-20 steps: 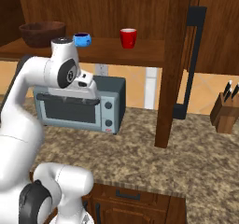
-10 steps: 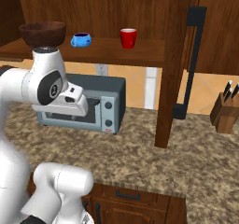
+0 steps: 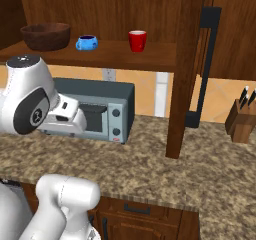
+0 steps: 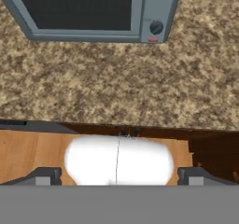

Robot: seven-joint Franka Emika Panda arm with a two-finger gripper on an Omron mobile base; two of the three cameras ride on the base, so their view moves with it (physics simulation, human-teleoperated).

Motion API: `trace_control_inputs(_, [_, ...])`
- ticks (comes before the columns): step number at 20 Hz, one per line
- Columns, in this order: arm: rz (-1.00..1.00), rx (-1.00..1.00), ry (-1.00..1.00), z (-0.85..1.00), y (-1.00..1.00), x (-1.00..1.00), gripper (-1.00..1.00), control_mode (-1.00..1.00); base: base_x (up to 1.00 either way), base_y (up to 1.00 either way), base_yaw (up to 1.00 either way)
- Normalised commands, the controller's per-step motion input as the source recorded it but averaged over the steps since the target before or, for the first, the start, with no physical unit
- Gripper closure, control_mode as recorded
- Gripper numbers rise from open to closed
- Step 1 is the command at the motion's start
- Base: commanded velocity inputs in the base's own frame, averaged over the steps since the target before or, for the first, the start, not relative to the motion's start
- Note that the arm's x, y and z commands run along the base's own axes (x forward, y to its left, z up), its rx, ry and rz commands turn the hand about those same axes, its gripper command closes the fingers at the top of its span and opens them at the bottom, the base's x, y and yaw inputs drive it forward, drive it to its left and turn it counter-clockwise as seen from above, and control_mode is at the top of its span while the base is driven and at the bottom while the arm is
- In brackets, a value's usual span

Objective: Gather all objects into one cabinet and sort the glasses and bowls to opposite sides.

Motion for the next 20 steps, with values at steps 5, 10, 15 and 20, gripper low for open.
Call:
trace_control_inputs(5, [0.0,0.0,-0.08,0.44,0.0,-0.1,-1.0,-1.0,0.0,0.0,0.0])
trace_control_inputs(10, [-0.07,0.0,0.0,0.22,0.0,0.0,-1.0,-1.0,0.0,0.0,0.0])
trace_control_inputs(15, [-0.11,0.0,0.0,0.01,0.0,-0.1,-1.0,-1.0,0.0,0.0,0.0])
trace_control_inputs(20, [-0.05,0.0,-0.02,-0.05,0.0,-0.38,-1.0,-1.0,0.0,0.0,0.0])
